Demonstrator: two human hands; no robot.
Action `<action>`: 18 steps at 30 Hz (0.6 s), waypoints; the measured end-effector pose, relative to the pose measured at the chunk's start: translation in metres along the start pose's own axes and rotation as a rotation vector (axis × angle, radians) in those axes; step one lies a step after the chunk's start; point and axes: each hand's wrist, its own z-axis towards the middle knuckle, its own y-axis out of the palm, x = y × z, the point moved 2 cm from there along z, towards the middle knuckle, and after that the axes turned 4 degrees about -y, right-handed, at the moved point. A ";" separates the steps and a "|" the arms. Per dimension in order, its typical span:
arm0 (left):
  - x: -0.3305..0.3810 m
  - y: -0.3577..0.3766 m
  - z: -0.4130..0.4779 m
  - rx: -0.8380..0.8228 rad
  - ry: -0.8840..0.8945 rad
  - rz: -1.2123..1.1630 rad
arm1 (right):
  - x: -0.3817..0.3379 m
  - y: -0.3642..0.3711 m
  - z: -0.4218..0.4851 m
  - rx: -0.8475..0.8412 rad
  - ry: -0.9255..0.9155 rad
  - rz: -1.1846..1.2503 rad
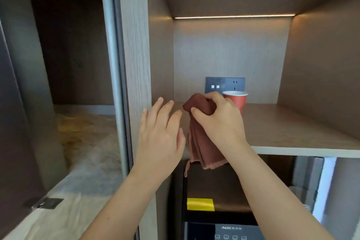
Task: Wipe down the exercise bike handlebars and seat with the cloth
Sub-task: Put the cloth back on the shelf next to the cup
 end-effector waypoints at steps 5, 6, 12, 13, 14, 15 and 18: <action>-0.005 0.012 0.020 -0.007 0.027 0.057 | 0.004 0.026 0.048 -0.052 0.079 -0.069; -0.006 0.014 0.021 -0.014 0.025 0.064 | 0.006 0.032 0.057 -0.070 0.094 -0.086; -0.017 0.027 0.021 0.002 0.012 0.119 | 0.029 0.076 0.075 -0.398 0.317 -0.378; -0.019 0.027 0.019 0.008 0.011 0.127 | 0.034 0.081 0.071 -0.464 0.319 -0.434; -0.020 0.028 0.018 0.010 0.008 0.137 | 0.037 0.084 0.067 -0.508 0.295 -0.478; -0.021 0.028 0.017 0.006 0.005 0.142 | 0.040 0.084 0.064 -0.531 0.255 -0.502; -0.022 0.027 0.012 0.011 0.011 0.128 | 0.046 0.065 0.052 -0.543 0.118 -0.427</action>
